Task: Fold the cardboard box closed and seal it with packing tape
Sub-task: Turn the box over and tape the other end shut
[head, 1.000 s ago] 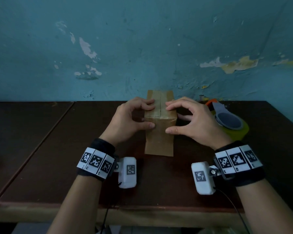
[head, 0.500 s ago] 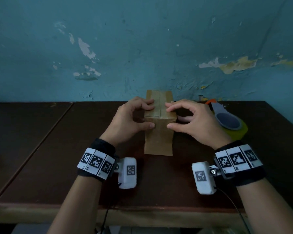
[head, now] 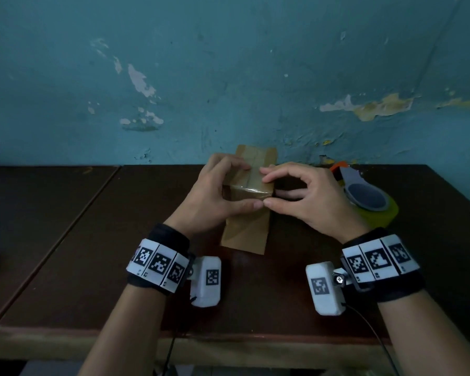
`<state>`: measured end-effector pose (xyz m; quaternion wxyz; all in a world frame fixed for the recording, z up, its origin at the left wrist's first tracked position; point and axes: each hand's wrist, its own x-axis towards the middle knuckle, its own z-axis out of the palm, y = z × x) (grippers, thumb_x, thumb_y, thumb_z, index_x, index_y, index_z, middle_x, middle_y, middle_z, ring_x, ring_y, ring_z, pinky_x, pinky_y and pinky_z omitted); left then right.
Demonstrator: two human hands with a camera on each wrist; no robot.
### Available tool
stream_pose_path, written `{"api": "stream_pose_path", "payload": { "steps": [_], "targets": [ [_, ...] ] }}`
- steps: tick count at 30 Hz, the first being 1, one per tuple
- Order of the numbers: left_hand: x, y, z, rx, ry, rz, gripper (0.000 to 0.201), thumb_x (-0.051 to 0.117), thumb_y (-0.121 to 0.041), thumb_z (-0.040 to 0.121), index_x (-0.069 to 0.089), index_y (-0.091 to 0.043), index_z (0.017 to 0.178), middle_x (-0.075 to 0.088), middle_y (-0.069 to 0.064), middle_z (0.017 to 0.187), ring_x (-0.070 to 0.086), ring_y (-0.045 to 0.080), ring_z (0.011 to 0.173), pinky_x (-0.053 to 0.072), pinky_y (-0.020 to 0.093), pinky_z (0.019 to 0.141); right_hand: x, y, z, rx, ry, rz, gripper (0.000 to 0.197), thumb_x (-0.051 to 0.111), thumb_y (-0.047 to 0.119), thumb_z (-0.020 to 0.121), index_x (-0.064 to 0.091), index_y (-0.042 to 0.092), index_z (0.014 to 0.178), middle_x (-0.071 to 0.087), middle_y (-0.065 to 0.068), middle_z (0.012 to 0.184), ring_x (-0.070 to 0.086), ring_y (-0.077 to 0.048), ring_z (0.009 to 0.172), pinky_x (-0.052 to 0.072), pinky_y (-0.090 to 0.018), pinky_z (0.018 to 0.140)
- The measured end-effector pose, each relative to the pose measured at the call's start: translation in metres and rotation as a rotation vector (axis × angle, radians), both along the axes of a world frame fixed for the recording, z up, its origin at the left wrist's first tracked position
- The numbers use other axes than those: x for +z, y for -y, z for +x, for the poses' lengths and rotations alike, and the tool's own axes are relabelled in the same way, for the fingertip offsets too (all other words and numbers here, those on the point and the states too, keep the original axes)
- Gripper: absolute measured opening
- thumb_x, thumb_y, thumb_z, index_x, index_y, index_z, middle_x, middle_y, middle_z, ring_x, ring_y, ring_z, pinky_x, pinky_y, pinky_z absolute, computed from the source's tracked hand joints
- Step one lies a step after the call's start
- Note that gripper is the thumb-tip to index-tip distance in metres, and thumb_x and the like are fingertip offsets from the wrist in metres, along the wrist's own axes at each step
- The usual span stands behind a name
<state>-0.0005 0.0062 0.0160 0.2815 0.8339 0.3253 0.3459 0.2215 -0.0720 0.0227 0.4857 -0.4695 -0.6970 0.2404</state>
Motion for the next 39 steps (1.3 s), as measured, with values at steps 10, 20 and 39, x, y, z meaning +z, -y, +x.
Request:
{"api": "stream_pose_path", "payload": {
  "steps": [10,20,39],
  "targets": [
    [0.008,0.009,0.012,0.227,-0.221,0.138,0.097,0.065,-0.085,0.060,0.049,-0.024,0.134,0.037,-0.004,0.132,0.045,0.014,0.120,0.052,0.034,0.092,0.007,0.003,0.007,0.089,-0.115,0.002,0.021,0.067,-0.001,0.094,0.072,0.003,0.114,0.074,-0.005,0.124,0.064,-0.017,0.126,0.052,-0.042,0.107],
    [0.011,0.005,0.001,0.142,-0.100,0.031,0.081,0.075,-0.066,0.066,0.057,-0.024,0.133,0.040,-0.007,0.132,0.045,0.012,0.119,0.041,0.012,0.087,0.005,0.000,0.017,-0.228,-0.292,0.104,0.030,0.067,-0.003,0.092,0.065,0.004,0.121,0.069,-0.005,0.128,0.061,-0.015,0.126,0.052,-0.022,0.100],
    [0.025,0.004,-0.022,-0.048,0.017,-0.149,0.071,0.051,-0.001,0.054,0.069,-0.025,0.119,0.058,-0.014,0.142,0.033,0.011,0.149,0.023,0.046,0.124,-0.006,-0.005,0.019,-0.299,-0.278,-0.078,0.055,0.072,0.027,0.086,0.053,0.016,0.137,0.064,0.002,0.134,0.063,-0.006,0.122,0.049,-0.033,0.108]
  ]
}}
